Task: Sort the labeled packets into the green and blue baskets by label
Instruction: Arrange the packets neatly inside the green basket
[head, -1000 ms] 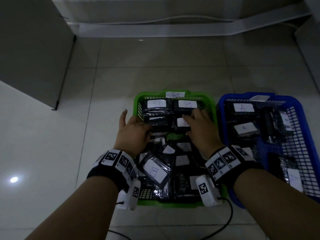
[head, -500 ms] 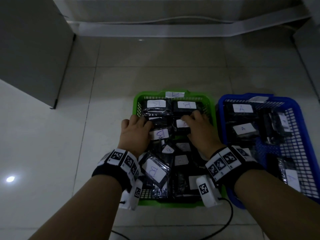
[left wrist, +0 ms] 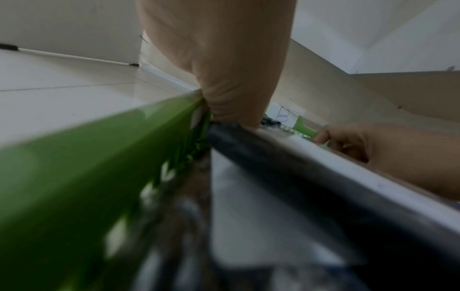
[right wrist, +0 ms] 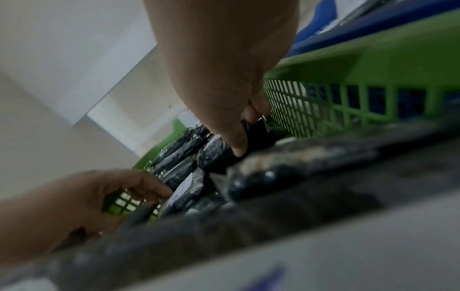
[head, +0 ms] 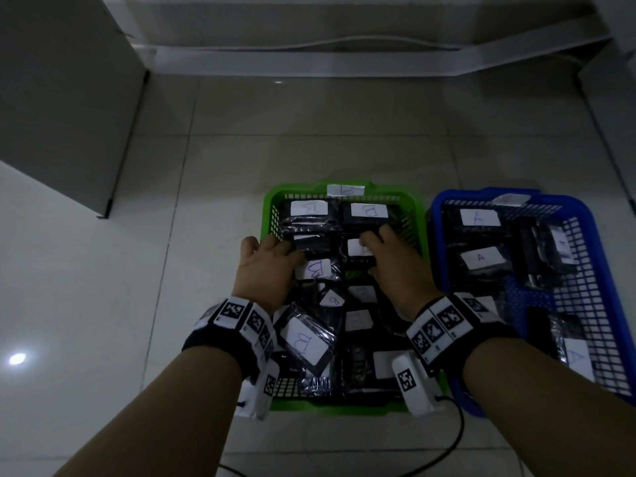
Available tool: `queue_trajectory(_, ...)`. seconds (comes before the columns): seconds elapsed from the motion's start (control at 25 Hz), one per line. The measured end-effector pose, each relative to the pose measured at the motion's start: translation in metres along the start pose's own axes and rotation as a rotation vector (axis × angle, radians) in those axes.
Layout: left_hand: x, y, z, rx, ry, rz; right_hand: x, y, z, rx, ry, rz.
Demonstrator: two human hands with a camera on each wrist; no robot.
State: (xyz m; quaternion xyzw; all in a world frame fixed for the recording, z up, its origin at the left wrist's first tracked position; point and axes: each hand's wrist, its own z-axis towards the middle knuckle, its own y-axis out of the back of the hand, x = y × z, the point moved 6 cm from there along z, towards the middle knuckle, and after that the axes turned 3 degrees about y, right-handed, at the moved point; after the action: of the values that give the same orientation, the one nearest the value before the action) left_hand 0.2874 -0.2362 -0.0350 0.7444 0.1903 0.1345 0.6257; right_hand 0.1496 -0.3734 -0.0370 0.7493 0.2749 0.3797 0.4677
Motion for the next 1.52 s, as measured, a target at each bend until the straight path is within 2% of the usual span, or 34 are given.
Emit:
queue_trajectory(0.08,-0.001,0.000,0.003,0.028,0.016,0.028,0.001,0.003,-0.001,-0.004,-0.017,0.078)
queue_trajectory(0.2,0.000,0.003,0.003,0.053,0.021,-0.008,0.010,0.012,-0.007,-0.090,-0.006,0.198)
queue_trajectory(0.24,0.002,0.004,0.001,0.064,0.024,-0.046,0.017,0.008,-0.009,-0.038,0.012,0.251)
queue_trajectory(0.36,0.004,0.009,-0.008,0.141,-0.024,-0.049,0.036,-0.022,-0.011,0.313,0.039,0.235)
queue_trajectory(0.44,0.005,0.008,-0.013,0.190,-0.058,-0.016,0.038,-0.029,-0.009,0.393,0.041,0.193)
queue_trajectory(0.6,0.008,0.003,-0.014,0.266,-0.080,-0.054,0.037,-0.023,-0.009,0.309,-0.011,0.270)
queue_trajectory(0.76,0.007,0.000,-0.018,0.337,-0.122,-0.106,0.043,-0.033,-0.013,0.313,-0.030,0.219)
queue_trajectory(0.96,0.005,0.001,-0.023,0.319,-0.129,-0.134,0.048,-0.034,-0.014,0.359,-0.024,0.243)
queue_trajectory(1.12,0.008,0.001,-0.022,0.347,-0.094,-0.212,0.051,-0.013,-0.016,0.239,-0.089,0.381)
queue_trajectory(1.16,0.009,0.002,-0.023,0.342,-0.093,-0.236,0.054,-0.012,-0.019,0.248,-0.072,0.395)
queue_trajectory(1.28,0.008,0.008,-0.021,0.276,-0.086,-0.304,0.069,-0.020,-0.033,0.415,-0.012,0.377)
queue_trajectory(1.36,0.008,0.011,-0.020,0.237,-0.081,-0.339,0.069,-0.023,-0.037,0.448,-0.015,0.362)
queue_trajectory(1.44,0.012,0.012,-0.016,0.185,-0.045,-0.416,0.059,-0.018,-0.035,0.409,-0.054,0.404)
queue_trajectory(1.52,0.021,0.015,-0.012,0.082,0.047,-0.538,0.043,-0.006,-0.031,0.274,-0.158,0.538)
